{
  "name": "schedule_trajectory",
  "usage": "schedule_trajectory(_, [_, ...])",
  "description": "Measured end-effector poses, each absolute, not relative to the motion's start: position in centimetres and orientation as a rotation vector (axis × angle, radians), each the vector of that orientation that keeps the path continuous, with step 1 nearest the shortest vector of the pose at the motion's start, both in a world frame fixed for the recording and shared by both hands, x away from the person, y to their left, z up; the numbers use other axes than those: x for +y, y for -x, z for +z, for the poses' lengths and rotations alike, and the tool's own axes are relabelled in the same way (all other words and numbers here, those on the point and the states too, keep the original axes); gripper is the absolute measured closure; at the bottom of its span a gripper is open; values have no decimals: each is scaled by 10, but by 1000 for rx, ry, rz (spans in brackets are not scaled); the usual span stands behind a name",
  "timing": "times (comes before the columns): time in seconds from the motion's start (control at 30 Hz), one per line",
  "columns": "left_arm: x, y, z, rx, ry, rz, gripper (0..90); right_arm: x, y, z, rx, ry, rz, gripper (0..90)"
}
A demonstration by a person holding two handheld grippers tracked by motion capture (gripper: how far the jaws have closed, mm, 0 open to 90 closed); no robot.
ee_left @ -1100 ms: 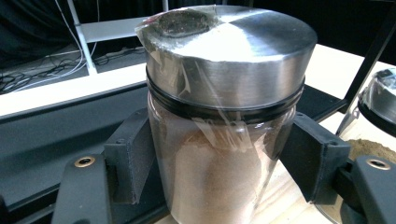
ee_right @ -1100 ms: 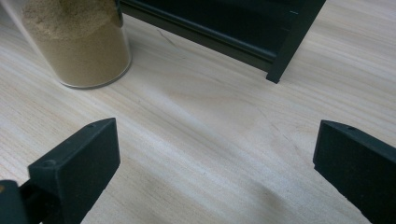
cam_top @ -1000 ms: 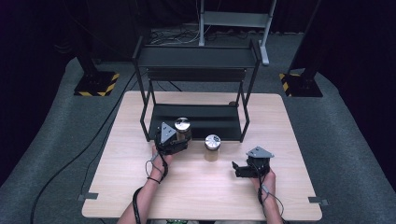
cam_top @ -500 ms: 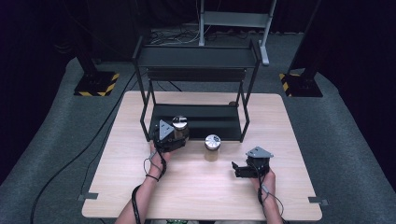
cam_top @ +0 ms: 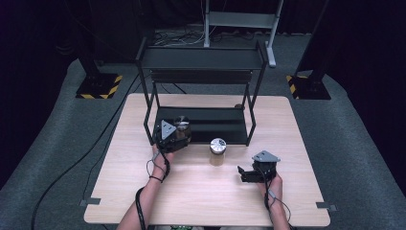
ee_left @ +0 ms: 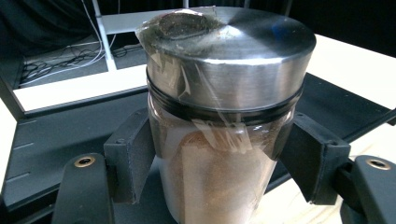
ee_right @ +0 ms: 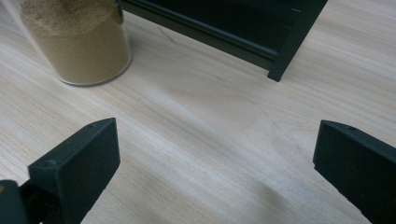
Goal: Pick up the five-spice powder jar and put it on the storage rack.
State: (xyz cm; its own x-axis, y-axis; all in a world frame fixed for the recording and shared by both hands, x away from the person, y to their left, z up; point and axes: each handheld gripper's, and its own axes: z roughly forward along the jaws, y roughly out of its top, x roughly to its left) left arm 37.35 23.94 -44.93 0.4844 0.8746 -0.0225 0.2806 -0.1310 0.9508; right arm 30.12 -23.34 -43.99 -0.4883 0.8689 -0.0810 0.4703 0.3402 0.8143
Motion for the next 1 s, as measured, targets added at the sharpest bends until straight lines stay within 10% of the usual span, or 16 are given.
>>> schedule_trajectory(1.0, [236, -393, -446, 1056, -1675, 729, 307, -233, -301, -440, 2094, -1171, 1019, 0])
